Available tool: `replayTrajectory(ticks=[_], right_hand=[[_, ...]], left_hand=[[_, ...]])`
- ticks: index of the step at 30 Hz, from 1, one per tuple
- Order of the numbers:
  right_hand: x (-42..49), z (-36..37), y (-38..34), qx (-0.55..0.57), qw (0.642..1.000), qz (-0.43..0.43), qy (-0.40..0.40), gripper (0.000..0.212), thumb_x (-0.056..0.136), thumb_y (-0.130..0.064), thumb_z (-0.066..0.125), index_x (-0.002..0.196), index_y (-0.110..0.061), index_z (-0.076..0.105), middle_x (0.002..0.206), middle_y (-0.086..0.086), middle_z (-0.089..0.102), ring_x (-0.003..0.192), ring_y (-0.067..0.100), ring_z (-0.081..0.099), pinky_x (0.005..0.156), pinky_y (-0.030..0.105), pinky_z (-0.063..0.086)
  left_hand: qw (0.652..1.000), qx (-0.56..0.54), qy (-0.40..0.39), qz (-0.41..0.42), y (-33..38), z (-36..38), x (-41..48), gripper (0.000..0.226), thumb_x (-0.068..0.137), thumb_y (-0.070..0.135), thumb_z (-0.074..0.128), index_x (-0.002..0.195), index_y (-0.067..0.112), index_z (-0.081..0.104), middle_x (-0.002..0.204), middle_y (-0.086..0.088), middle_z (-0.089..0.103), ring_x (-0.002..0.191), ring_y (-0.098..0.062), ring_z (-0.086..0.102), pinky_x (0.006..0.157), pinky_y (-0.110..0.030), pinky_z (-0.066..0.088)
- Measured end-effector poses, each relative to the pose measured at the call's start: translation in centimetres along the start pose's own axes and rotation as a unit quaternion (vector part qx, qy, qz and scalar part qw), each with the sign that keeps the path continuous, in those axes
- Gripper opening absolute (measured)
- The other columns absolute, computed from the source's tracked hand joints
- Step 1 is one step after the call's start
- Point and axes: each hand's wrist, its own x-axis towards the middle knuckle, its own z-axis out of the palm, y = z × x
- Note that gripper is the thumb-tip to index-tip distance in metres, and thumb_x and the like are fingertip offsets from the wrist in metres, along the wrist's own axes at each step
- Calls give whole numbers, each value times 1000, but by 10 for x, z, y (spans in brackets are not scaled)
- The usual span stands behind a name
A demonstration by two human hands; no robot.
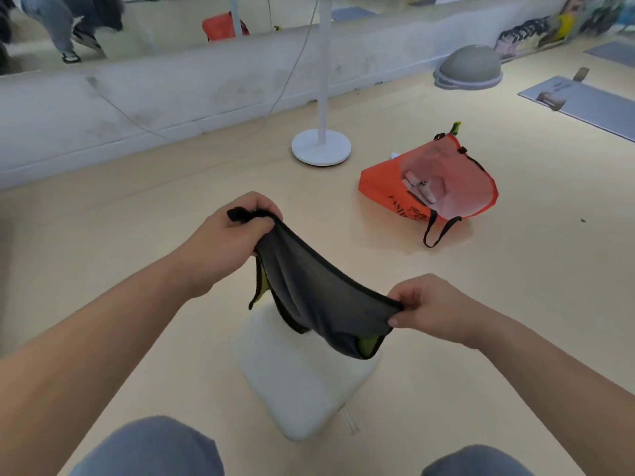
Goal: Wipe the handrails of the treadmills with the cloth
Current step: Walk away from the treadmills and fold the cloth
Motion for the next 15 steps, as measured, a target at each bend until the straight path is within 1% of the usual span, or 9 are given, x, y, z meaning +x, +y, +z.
replayTrajectory(ticks=[2, 3, 5, 8, 10, 12, 13, 14, 15], right_hand=[[3, 10, 0, -21, 1000, 2, -5, 26, 86, 3, 67, 75, -19, 71, 68, -9, 71, 62, 5, 61, 63, 18, 47], [3, 15, 1, -22, 1000, -4, -4, 27, 86, 4, 64, 74, -19, 70, 67, -8, 68, 60, 3, 57, 61, 17, 44], [4, 26, 6, -16, 999, -34, 1, 30, 86, 5, 58, 77, -21, 70, 76, -1, 68, 65, 4, 55, 64, 18, 43], [0, 39, 15, 26, 997, -72, 33, 38, 88, 8, 52, 82, -25, 70, 85, -5, 70, 82, 9, 62, 76, 24, 47], [-3, 47, 18, 96, 991, -73, 62, 36, 88, 12, 50, 85, -17, 71, 86, 3, 69, 83, 16, 63, 77, 31, 47], [-5, 53, 20, 138, 984, -77, 84, 33, 87, 15, 48, 90, -10, 70, 89, 12, 68, 82, 20, 62, 76, 36, 45], [-5, 55, 21, 139, 983, -77, 88, 35, 86, 15, 47, 92, -9, 72, 92, 11, 70, 85, 22, 64, 79, 36, 46], [-6, 57, 20, 126, 986, -74, 82, 39, 85, 15, 47, 93, -12, 74, 94, 7, 73, 88, 22, 67, 82, 32, 48], [-6, 58, 18, 99, 990, -67, 71, 44, 84, 14, 47, 92, -17, 76, 93, 0, 75, 88, 18, 68, 84, 26, 49]], left_hand=[[1000, 6, -16, 7, 6, 1, -2, 25, 97, 11, 49, 95, 26, 69, 90, 7, 68, 73, -7, 58, 75, -28, 49], [1000, 10, -20, 9, 8, 2, -4, 25, 97, 11, 49, 94, 26, 69, 89, 6, 68, 72, -7, 57, 74, -28, 48], [999, 20, -21, 12, 10, 4, -6, 24, 97, 14, 49, 95, 27, 68, 94, 3, 69, 75, -9, 57, 76, -31, 48], [999, 32, -8, 7, 14, 4, -6, 22, 96, 18, 50, 96, 31, 69, 99, 5, 69, 83, -13, 59, 79, -37, 50], [999, 29, 17, 5, 19, 4, -4, 23, 95, 20, 51, 95, 31, 70, 98, 8, 70, 88, -16, 62, 80, -40, 53], [999, 15, 36, 5, 25, 4, -2, 23, 95, 19, 51, 93, 31, 71, 97, 9, 72, 89, -13, 63, 80, -38, 54], [999, 12, 36, 6, 28, 4, -1, 23, 95, 19, 52, 93, 31, 71, 96, 10, 73, 88, -11, 64, 79, -36, 54], [999, 15, 30, 11, 29, 4, -1, 23, 95, 19, 53, 92, 32, 72, 95, 11, 73, 88, -9, 64, 79, -34, 54], [999, 23, 21, 18, 30, 4, -1, 23, 96, 19, 54, 92, 33, 72, 94, 14, 72, 86, -6, 64, 79, -31, 54]])
